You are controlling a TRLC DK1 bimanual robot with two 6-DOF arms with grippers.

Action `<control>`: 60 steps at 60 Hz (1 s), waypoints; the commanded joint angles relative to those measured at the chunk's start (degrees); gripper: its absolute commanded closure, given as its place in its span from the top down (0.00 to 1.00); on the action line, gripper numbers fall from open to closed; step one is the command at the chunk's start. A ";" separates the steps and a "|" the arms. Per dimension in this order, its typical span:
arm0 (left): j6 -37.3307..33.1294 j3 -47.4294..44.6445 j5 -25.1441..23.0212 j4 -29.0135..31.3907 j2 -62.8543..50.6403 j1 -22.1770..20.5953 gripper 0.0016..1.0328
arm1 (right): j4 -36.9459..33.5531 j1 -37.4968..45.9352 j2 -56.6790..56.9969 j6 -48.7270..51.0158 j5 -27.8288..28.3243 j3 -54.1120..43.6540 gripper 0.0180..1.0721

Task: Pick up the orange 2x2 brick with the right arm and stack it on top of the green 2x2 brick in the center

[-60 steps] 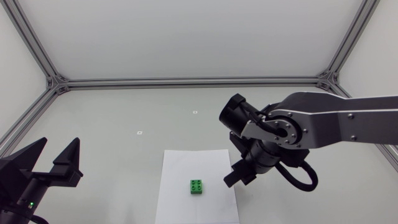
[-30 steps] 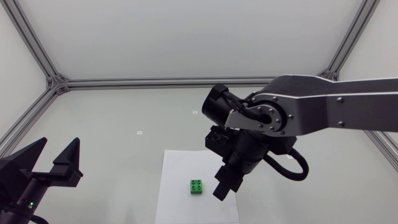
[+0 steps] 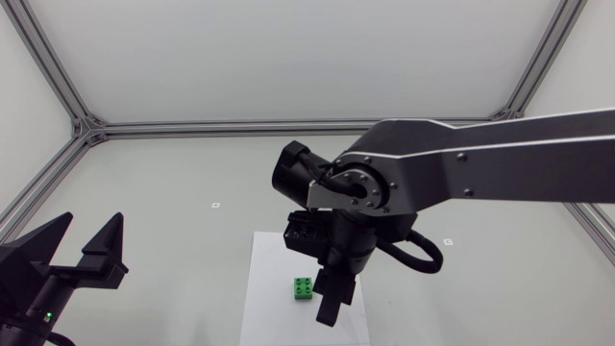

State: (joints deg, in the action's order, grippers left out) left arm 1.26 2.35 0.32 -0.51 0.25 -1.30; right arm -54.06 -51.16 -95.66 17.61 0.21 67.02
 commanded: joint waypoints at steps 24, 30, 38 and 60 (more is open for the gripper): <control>-0.73 -2.35 -0.23 0.78 0.45 0.16 0.96 | 0.19 -2.28 -6.30 10.78 -1.26 4.52 0.18; -0.73 -2.35 -0.23 0.87 0.45 0.16 0.96 | 0.27 -2.46 -7.00 13.51 -1.35 5.13 0.18; -0.73 -2.35 -0.23 0.87 0.45 0.16 0.96 | 0.45 -2.55 -8.32 15.62 -1.44 6.45 0.18; -0.73 -2.35 -0.23 0.87 0.45 0.16 0.96 | 2.03 -2.46 -10.95 19.22 -1.09 7.86 0.18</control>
State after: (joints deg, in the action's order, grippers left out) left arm 1.28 2.35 0.34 -0.49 0.25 -1.28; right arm -52.31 -53.21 -105.23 35.05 -0.86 73.65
